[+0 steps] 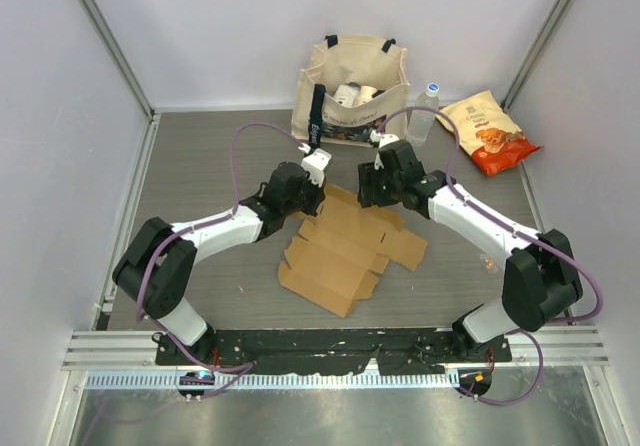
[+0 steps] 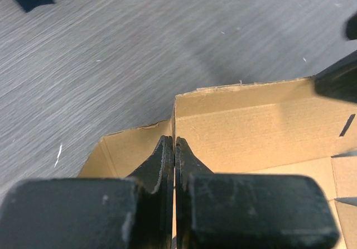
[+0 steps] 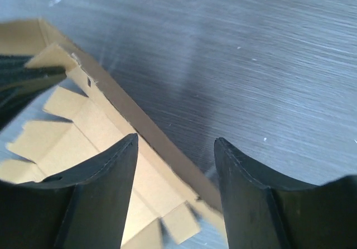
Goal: Fold the paper box
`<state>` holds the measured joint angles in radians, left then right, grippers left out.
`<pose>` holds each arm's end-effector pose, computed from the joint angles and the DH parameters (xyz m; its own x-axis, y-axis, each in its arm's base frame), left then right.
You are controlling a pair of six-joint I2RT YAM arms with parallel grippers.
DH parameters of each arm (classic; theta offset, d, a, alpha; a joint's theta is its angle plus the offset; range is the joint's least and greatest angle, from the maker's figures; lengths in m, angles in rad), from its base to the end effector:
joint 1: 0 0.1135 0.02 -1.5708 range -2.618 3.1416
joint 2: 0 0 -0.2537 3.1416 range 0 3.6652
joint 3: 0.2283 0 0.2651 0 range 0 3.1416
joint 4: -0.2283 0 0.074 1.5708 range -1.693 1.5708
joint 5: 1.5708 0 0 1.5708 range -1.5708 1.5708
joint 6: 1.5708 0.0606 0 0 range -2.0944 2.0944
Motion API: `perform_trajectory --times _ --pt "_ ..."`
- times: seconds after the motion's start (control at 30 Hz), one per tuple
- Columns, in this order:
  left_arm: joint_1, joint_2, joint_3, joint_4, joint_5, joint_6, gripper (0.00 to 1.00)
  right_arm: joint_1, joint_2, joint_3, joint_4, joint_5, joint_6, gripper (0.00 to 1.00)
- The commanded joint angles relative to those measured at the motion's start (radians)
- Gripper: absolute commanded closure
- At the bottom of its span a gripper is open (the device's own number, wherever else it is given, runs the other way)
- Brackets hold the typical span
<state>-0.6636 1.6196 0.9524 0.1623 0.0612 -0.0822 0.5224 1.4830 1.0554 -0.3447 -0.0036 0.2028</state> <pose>0.3050 -0.2432 0.1892 -0.4337 0.2351 -0.8698 0.6235 0.7752 -0.1013 0.3067 0.1768 0.2198 -0.6933 -0.1667 -0.7011 -0.3691 0.9177 0.1467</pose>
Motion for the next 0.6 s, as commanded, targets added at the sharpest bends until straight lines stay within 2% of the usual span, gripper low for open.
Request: perform_trajectory --times 0.0,0.07,0.1,0.2,0.37,0.57 --pt "0.002 -0.058 -0.044 0.187 -0.196 -0.137 1.00 -0.002 -0.064 0.161 -0.193 0.184 0.257 0.37" --pt "0.002 -0.069 -0.061 0.195 -0.225 -0.188 1.00 0.019 -0.079 0.209 -0.244 0.258 0.364 0.38" --pt "0.002 -0.072 -0.066 0.198 -0.250 -0.204 1.00 0.036 -0.084 0.216 -0.257 0.292 0.488 0.39" --pt "0.002 -0.082 -0.107 0.277 -0.261 -0.243 1.00 0.135 -0.102 0.178 -0.212 0.320 0.674 0.40" --pt "0.002 -0.093 -0.176 0.370 -0.264 -0.280 1.00 0.154 -0.158 0.031 0.016 0.238 0.967 0.41" --pt "0.002 -0.107 -0.239 0.445 -0.280 -0.301 1.00 0.154 -0.182 -0.106 0.222 0.257 1.230 0.41"
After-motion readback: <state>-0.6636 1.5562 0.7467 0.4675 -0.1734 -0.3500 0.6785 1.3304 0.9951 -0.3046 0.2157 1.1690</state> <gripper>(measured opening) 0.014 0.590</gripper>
